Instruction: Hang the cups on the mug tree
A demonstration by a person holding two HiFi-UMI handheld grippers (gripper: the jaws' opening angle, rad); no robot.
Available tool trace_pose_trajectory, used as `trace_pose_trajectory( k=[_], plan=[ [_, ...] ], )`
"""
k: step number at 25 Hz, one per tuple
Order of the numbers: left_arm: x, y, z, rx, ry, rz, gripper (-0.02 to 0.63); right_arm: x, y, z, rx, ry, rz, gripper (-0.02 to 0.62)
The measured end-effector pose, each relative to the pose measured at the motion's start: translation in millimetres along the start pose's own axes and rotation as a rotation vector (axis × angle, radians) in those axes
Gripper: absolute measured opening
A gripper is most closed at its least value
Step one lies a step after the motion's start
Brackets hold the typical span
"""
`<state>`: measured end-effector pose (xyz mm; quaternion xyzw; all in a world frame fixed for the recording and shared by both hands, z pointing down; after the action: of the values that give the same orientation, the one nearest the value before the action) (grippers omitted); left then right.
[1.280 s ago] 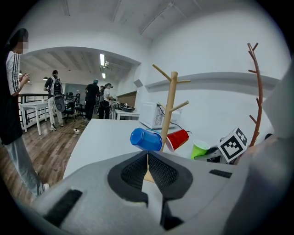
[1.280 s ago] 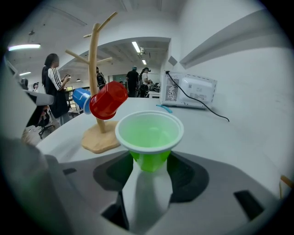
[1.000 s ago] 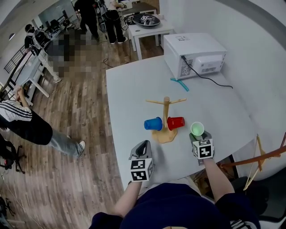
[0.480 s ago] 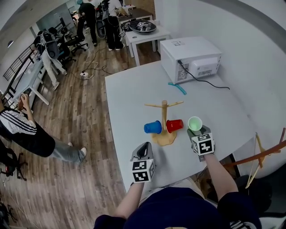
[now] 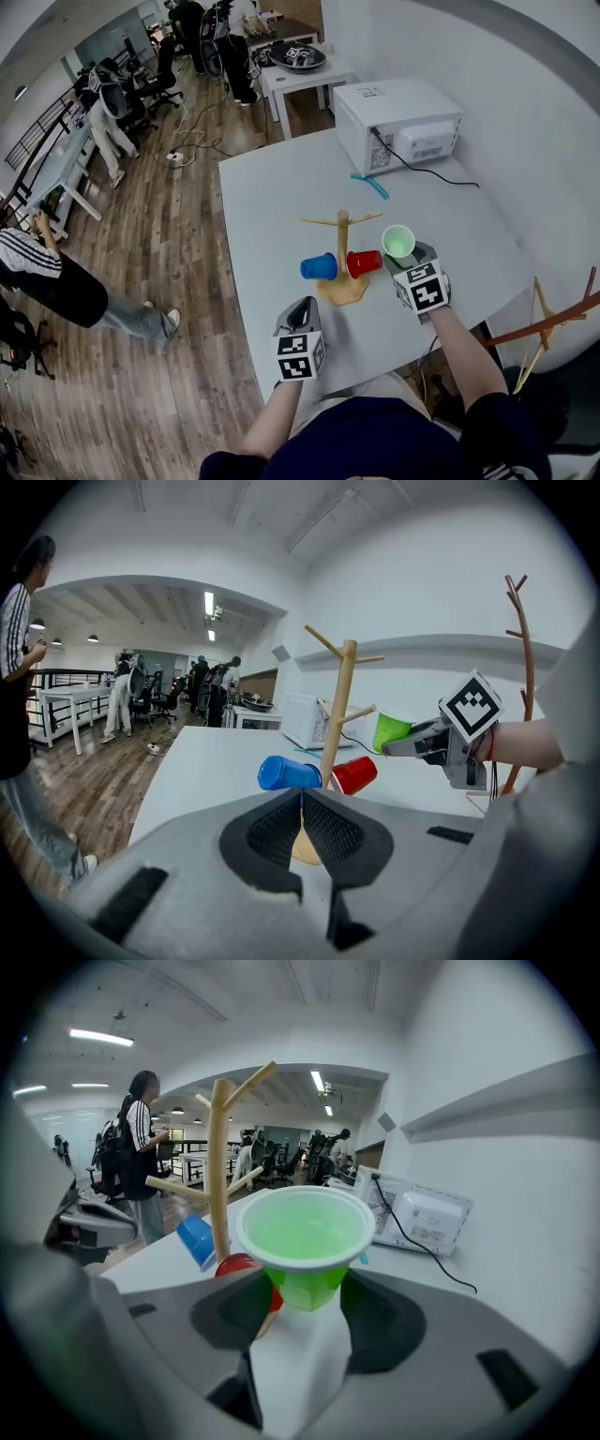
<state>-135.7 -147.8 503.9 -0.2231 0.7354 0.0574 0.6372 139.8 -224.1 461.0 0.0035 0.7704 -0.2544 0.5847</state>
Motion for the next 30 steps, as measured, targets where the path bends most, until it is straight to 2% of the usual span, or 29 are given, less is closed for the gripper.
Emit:
trace_pose_trajectory(
  k=[15, 19, 30],
  plan=[
    [-3, 4, 0, 0.011, 0.011, -0.003, 0.020, 58, -1, -7, 0.060, 0.147, 0.025, 0.239],
    [-4, 6, -1, 0.013, 0.008, 0.001, 0.020, 71, 1, -8, 0.060, 0.218, 0.036, 0.239],
    [-4, 11, 3, 0.007, 0.006, 0.000, 0.020, 98, 10, -14, 0.063, 0.299, 0.055, 0.239]
  ],
)
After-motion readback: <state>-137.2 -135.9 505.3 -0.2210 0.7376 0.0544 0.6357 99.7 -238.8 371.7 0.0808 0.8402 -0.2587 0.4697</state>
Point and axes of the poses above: the fingertips, and each gripper's own axes: y backward along the fingers, z to its right, x out of its top, the point moved 9 cm from there along y, backward along the fingers, and after that the axes turned 11 degrees about z, right-handed, at the moved point
